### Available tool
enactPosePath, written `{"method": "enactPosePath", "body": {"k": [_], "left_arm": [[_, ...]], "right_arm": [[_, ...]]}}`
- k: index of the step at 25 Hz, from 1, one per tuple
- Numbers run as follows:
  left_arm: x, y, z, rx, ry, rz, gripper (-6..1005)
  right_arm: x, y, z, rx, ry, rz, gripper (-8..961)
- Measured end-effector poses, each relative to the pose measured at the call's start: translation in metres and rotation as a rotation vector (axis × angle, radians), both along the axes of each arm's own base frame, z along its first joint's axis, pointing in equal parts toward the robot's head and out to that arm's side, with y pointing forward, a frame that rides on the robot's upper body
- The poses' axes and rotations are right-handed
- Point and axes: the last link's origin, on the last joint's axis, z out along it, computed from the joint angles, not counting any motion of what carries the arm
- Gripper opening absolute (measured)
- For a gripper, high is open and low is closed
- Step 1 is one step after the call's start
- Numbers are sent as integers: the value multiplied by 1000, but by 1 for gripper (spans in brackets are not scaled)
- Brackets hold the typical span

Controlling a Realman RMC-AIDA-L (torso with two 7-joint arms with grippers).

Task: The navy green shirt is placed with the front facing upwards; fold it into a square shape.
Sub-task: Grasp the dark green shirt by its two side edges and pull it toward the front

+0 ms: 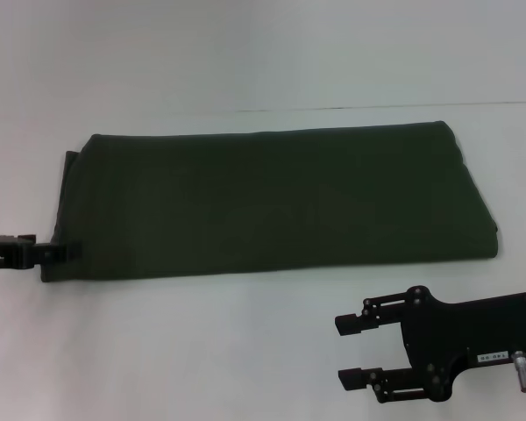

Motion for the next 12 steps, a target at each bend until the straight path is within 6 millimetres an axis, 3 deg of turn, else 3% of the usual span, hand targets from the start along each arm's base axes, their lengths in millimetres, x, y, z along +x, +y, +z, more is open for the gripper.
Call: {"method": "enactPosePath", "body": {"k": [12], "left_arm": [[-14, 0, -17, 12, 19, 62, 930]], "right_arm": [[-4, 3, -1, -10, 3, -12, 619]]}}
